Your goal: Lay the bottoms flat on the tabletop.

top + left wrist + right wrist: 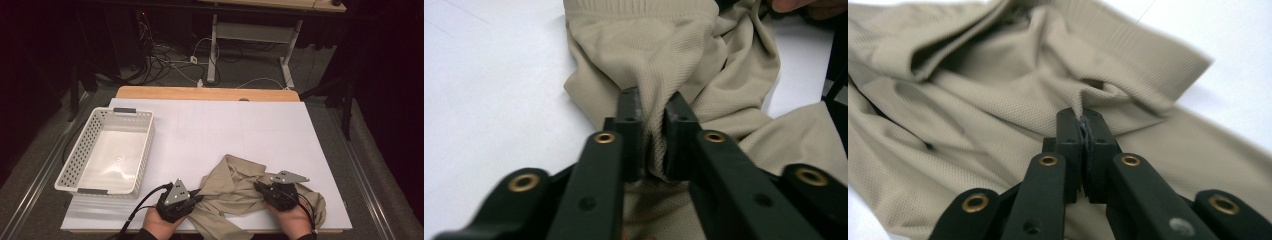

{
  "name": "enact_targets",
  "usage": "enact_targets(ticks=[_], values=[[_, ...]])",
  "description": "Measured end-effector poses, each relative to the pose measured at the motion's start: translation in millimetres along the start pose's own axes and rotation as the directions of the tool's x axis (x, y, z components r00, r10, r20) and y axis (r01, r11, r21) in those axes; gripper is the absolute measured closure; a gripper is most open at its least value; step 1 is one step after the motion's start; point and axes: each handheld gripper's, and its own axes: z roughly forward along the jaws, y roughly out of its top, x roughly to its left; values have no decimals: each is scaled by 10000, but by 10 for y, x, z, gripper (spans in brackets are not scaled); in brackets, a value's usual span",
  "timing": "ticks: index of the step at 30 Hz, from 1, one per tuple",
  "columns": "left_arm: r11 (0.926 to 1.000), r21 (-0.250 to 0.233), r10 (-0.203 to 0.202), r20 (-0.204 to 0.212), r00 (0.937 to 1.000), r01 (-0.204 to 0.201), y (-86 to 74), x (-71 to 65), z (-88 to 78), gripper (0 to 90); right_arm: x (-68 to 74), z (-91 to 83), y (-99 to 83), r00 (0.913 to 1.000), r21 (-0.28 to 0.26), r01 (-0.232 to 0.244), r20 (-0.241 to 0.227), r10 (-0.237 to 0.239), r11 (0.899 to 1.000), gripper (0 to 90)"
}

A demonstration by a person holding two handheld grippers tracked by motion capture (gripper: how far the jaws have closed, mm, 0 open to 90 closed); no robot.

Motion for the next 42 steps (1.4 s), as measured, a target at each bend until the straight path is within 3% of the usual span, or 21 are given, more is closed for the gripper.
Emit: enact_targets(ticks=[4,7,12,15,18,20,22,24,26,27,29,30,32,34,35,38,42], values=[[9994,-281,-223,-314,9993,214,33,60,-76,810,-121,-191,17,9994,-675,-141,299,161,9976,900],[9946,-708,-798,-597,9950,756,36,188,-192,821,-238,-333,-5,9974,-980,-227,659,292,9949,900],[9897,-401,-1407,-944,9855,1374,-11,318,-221,823,-489,-557,-76,9880,-1486,-687,1273,880,9865,900],[9873,-215,-1590,-997,9822,1577,-21,329,-179,817,-584,-594,-137,9812,-1421,-845,1604,1071,9862,900],[9825,-49,-1859,-719,9799,1861,-21,324,-155,674,-578,-550,-181,9822,-1286,-985,1470,1172,9868,888],[9798,-41,-2000,-386,9790,2000,-12,296,-145,554,-547,-530,-183,9842,-1336,-1050,1278,1222,9855,760],[9829,-49,-1840,-340,9823,1840,5,229,-116,450,-509,-513,-183,9862,-1363,-1177,1005,1319,9836,632],[9820,130,-1880,-326,9816,1885,37,187,-59,367,-470,-496,-189,9831,-1370,-1308,1102,1463,9819,507],[9790,521,-1954,-369,9800,1971,64,168,40,272,-451,-477,-193,9792,-1275,-1453,1233,1610,9811,431],[9766,878,-1946,-278,9805,1963,72,164,101,265,-447,-454,-197,9780,-1134,-1531,1249,1669,9817,416],[9687,1806,-1675,-303,9854,1702,103,143,207,267,-431,-383,-209,9825,-849,-1431,1076,1518,9861,431],[9722,1851,-1382,-396,9896,1432,116,118,217,280,-411,-348,-208,9843,-710,-1350,1051,1420,9883,450],[9758,1832,-1172,-211,9929,1191,114,95,228,472,-372,-308,-189,9877,-693,-1093,1046,1162,9916,564],[9773,1817,-1130,98,9935,1094,112,97,225,670,-335,-284,-163,9915,-770,-899,872,965,9930,751],[9793,1744,-1052,39,9944,1029,112,87,218,730,-320,-273,-151,9939,-784,-752,749,811,9941,858],[9851,1296,-1111,-242,9935,1133,160,142,196,770,-310,-255,-89,9962,-1023,-646,508,701,9927,881],[9835,1328,-1127,-823,9902,1229,361,335,285,770,-461,-155,132,9939,-1184,-772,695,859,9900,881]])
